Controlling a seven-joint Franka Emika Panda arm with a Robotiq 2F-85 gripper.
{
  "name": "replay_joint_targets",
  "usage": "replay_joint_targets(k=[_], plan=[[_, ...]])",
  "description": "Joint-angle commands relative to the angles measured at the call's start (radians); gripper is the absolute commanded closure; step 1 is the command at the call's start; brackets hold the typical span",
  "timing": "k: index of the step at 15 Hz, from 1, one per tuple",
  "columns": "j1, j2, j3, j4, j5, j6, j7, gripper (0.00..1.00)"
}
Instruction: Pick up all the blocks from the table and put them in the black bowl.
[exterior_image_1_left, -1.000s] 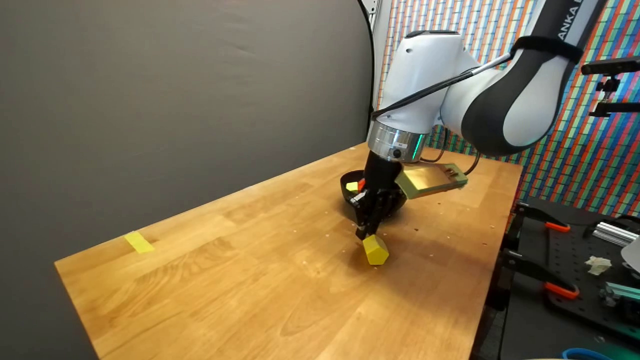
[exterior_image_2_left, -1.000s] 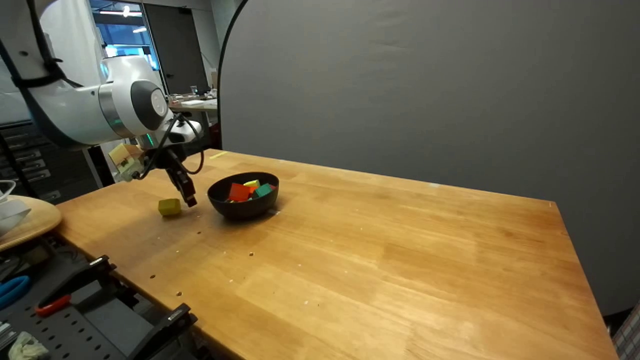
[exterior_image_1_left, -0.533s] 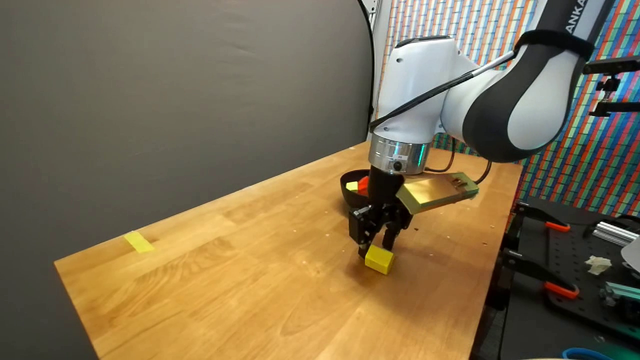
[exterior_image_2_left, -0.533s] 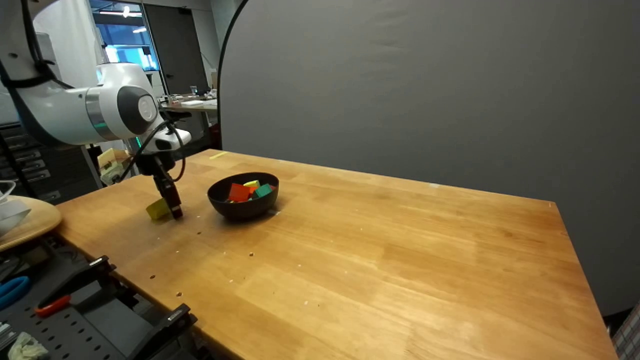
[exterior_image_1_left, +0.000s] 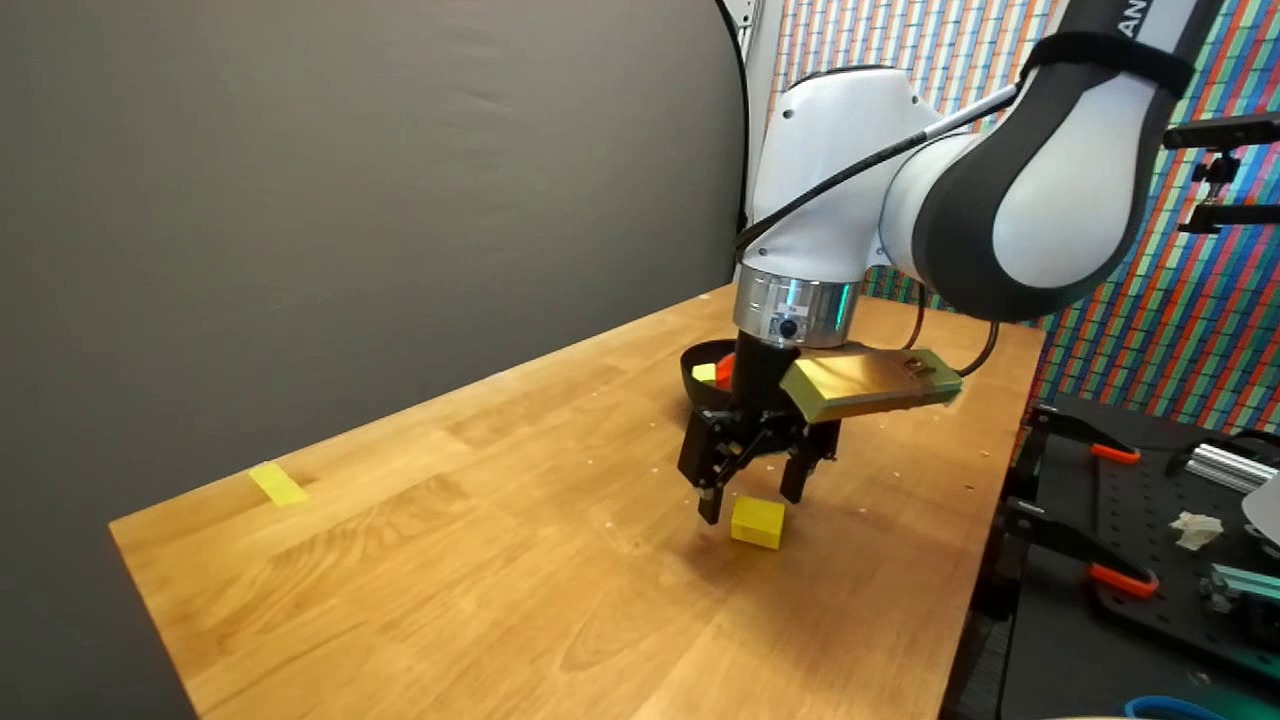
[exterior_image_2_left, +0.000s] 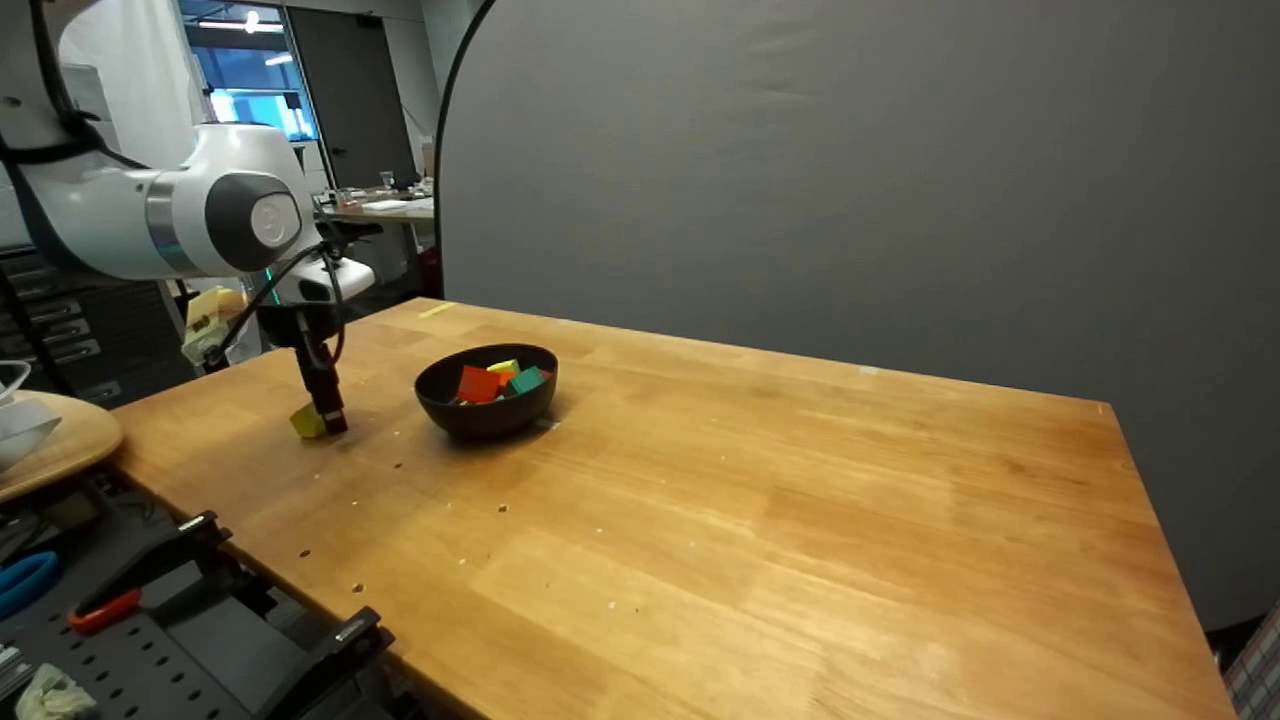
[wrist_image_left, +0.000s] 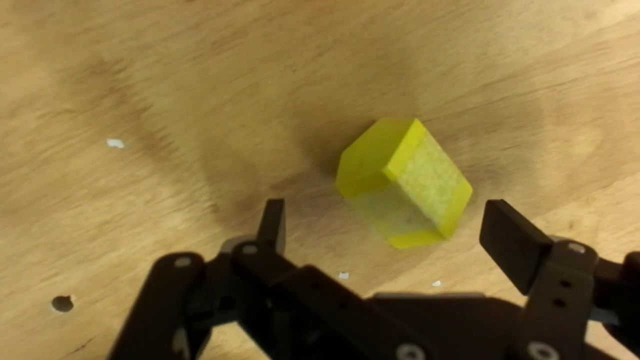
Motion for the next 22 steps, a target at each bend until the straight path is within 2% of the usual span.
replay_joint_targets(k=[1,2,3,5,8,10,13,15,17,19,20,21,22], plan=[[-0.029,0.003,0.052,0.014,0.157,-0.044,-0.122,0.00],[-0.027,0.011,0.053,0.023,0.193,-0.063,-0.142,0.03],[-0.026,0.015,0.055,0.027,0.225,-0.078,-0.162,0.28],[-0.011,0.012,0.043,0.030,0.262,-0.104,-0.187,0.30],[-0.008,0.007,0.036,0.033,0.298,-0.114,-0.214,0.56],[-0.007,-0.002,0.035,0.029,0.317,-0.105,-0.231,0.67],[0.026,-0.064,0.005,-0.027,0.309,-0.020,-0.210,0.67],[0.029,-0.164,0.002,-0.106,0.330,0.085,-0.192,0.67],[0.002,-0.262,0.020,-0.173,0.373,0.151,-0.199,0.67],[0.004,-0.360,-0.005,-0.234,0.392,0.207,-0.196,0.67],[-0.021,-0.413,-0.001,-0.260,0.384,0.226,-0.181,0.67],[-0.019,-0.468,-0.040,-0.289,0.370,0.238,-0.179,0.67],[-0.050,-0.509,-0.048,-0.298,0.374,0.220,-0.197,0.67]])
